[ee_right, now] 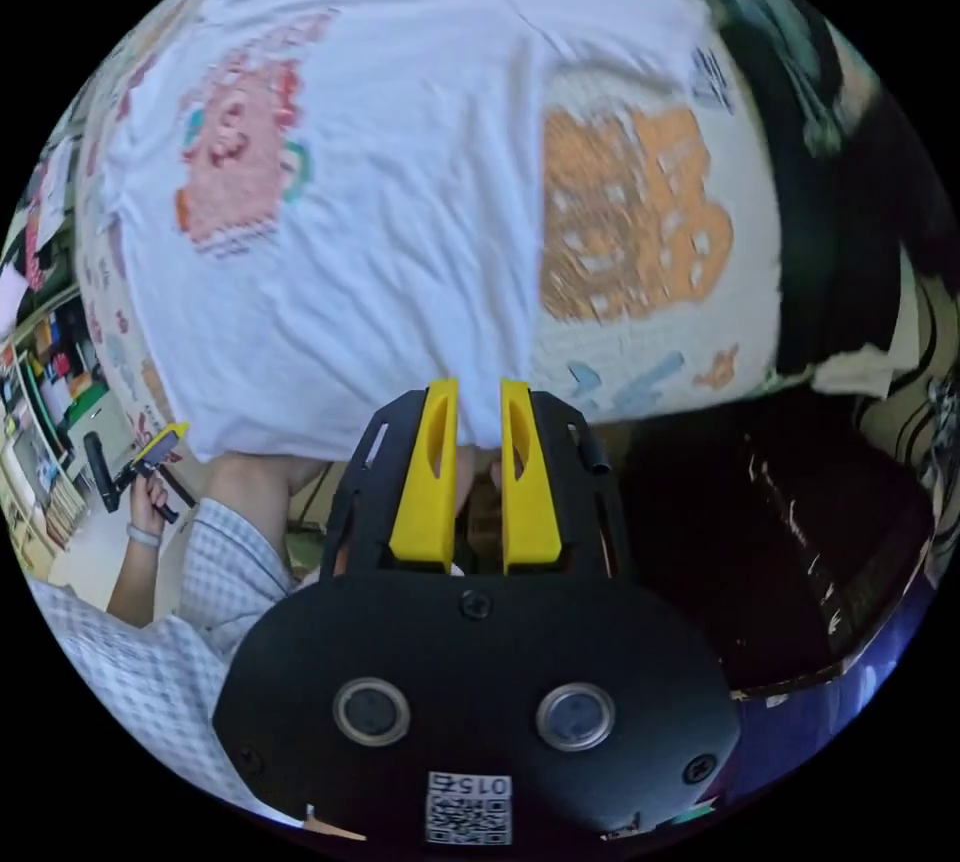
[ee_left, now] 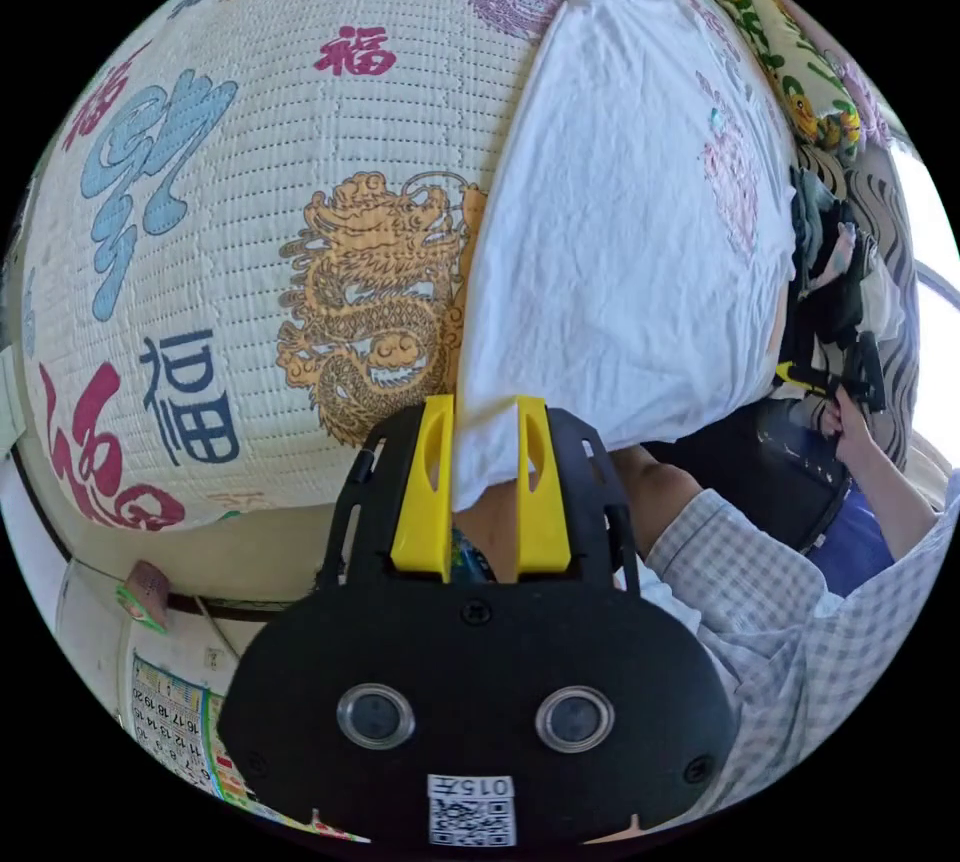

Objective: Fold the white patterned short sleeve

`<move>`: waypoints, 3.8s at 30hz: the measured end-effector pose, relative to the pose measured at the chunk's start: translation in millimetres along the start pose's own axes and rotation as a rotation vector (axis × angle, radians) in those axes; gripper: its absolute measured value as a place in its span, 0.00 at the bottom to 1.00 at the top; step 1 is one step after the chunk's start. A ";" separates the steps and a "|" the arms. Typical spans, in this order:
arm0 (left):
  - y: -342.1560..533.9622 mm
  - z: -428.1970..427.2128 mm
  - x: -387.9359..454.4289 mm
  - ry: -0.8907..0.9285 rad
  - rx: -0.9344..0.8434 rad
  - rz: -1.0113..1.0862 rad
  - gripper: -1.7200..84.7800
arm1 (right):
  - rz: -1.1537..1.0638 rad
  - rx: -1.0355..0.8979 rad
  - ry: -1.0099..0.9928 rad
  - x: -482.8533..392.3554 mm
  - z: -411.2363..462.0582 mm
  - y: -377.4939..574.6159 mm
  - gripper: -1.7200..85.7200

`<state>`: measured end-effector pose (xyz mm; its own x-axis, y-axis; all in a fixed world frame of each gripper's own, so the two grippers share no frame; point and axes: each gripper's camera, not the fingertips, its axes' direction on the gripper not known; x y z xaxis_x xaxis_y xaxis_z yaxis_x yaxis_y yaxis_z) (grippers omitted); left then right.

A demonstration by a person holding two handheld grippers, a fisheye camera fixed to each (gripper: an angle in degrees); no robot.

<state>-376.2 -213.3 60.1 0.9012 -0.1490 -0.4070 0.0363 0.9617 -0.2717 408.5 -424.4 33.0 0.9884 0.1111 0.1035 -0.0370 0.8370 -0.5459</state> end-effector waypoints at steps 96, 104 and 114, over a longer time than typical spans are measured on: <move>-189.1 -39.8 770.6 -0.133 0.265 0.997 0.12 | 0.139 0.546 -0.315 307.9 -60.7 114.1 0.07; -291.1 77.7 985.9 -0.218 0.021 1.185 0.12 | 0.264 0.590 -0.456 395.0 -84.0 53.8 0.09; -303.2 120.6 1017.6 -0.246 -0.009 1.173 0.04 | 0.238 0.570 -0.543 416.7 -86.3 41.0 0.05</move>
<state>582.0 -628.7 -166.4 0.4413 0.8665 -0.2334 -0.8649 0.4800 0.1468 831.6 -390.0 -18.1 0.7413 0.4410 0.5060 -0.4501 0.8858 -0.1128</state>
